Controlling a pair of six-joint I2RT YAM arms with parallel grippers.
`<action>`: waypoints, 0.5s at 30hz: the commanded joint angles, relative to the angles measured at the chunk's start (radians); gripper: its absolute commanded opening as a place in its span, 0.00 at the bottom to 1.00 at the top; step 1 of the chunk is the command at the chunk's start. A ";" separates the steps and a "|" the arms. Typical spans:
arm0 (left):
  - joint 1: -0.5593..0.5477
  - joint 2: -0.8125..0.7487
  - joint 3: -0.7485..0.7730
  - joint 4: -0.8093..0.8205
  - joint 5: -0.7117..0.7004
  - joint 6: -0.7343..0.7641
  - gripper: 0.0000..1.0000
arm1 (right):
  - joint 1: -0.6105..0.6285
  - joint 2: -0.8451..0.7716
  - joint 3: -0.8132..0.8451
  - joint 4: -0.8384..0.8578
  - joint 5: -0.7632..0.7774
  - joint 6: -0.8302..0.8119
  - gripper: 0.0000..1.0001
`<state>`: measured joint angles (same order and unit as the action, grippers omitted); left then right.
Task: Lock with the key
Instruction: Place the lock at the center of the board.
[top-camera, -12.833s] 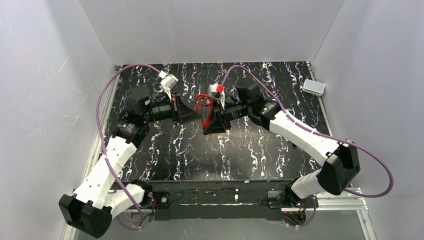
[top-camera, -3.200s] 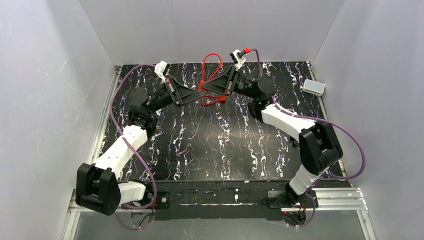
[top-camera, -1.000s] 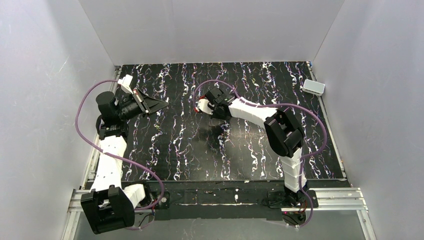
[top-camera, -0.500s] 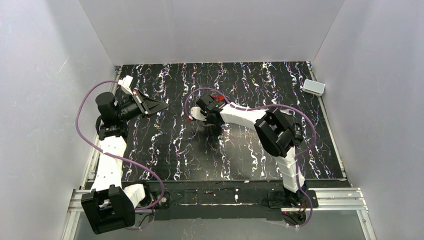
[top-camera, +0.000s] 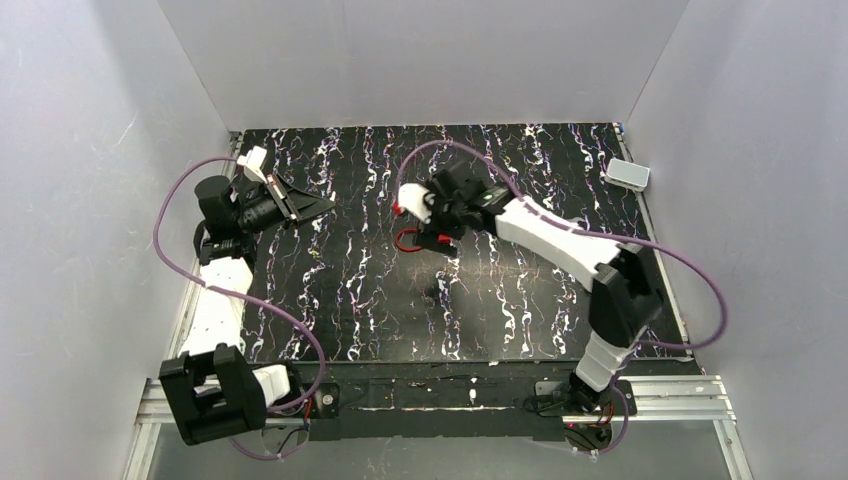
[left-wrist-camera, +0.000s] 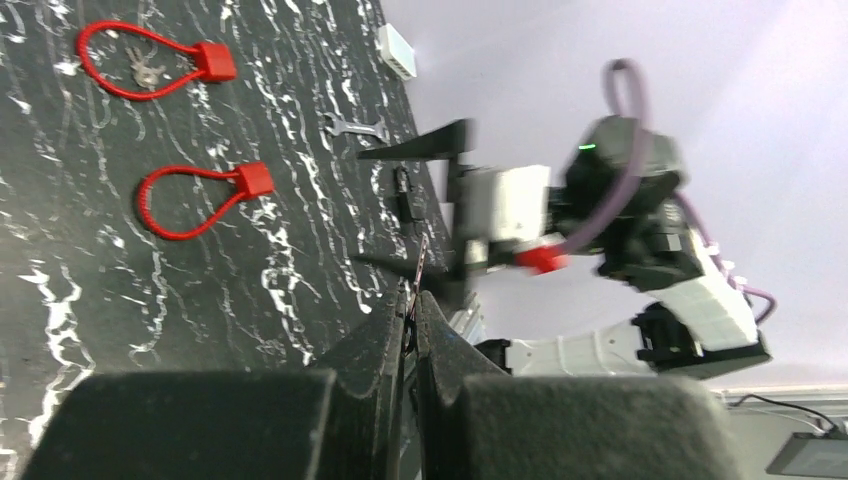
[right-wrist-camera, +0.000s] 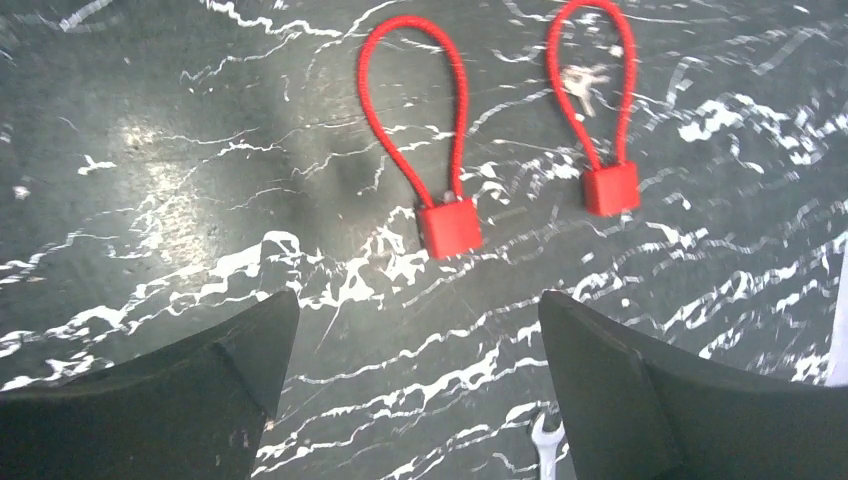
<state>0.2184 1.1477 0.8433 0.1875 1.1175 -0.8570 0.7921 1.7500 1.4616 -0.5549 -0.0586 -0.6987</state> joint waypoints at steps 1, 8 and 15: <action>-0.031 0.079 0.056 -0.002 -0.028 0.134 0.00 | -0.102 -0.171 -0.005 0.009 -0.156 0.169 0.98; -0.301 0.257 0.310 -0.494 -0.252 0.617 0.00 | -0.332 -0.365 -0.097 -0.052 -0.309 0.295 0.98; -0.526 0.398 0.439 -0.618 -0.518 0.849 0.00 | -0.680 -0.508 -0.211 -0.216 -0.494 0.248 0.98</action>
<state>-0.2253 1.4975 1.2121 -0.2832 0.7948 -0.2256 0.2653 1.2995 1.2945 -0.6403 -0.3985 -0.4446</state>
